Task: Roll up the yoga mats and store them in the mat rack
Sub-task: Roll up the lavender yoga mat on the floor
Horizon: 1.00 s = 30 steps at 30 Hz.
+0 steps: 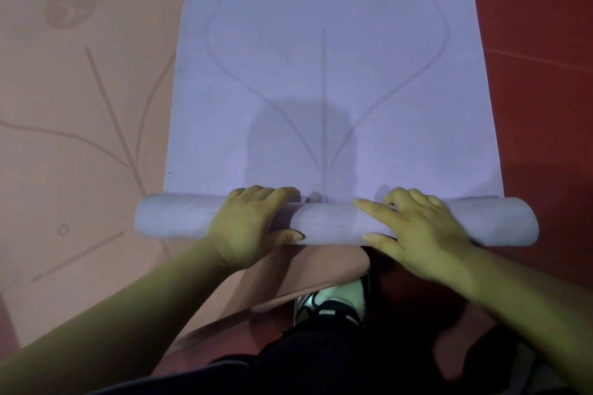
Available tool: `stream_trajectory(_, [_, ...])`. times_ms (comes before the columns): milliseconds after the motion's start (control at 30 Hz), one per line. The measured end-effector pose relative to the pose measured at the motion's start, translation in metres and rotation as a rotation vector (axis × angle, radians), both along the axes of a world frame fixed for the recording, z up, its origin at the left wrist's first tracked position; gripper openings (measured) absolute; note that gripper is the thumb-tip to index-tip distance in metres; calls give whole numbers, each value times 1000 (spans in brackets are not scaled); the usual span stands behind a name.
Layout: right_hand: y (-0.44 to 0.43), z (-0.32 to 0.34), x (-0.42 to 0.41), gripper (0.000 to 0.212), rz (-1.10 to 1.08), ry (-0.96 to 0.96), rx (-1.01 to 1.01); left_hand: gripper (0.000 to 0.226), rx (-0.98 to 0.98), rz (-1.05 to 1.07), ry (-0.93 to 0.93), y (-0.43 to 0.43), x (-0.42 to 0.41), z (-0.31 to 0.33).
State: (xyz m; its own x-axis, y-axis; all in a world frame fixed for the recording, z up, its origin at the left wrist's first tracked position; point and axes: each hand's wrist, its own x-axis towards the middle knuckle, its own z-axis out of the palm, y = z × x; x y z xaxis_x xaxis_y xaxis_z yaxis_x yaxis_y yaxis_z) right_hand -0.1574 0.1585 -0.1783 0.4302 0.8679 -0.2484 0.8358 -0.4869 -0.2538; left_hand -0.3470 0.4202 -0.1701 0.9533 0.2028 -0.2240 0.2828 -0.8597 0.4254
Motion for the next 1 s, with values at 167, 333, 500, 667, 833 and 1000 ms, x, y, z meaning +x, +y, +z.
stream_trajectory(167, [5,2,7,63,-15,65,-70,66,238,23,-109,-14,-21,-5])
stream_trajectory(333, [7,5,8,64,1,23,-84,68,217,-32,-76,-1,-14,-9])
stream_trajectory(500, [2,9,-1,67,-58,-81,-21,69,94,-40,70,17,1,-4])
stream_trajectory(667, [7,6,3,65,-65,-49,-91,69,138,-48,27,12,0,-2])
stream_trajectory(833, [9,4,11,64,-55,-17,-118,71,287,-43,-60,1,-11,2])
stream_trajectory(1000, [10,7,11,67,-47,-38,-96,71,324,-83,-36,7,-11,-5])
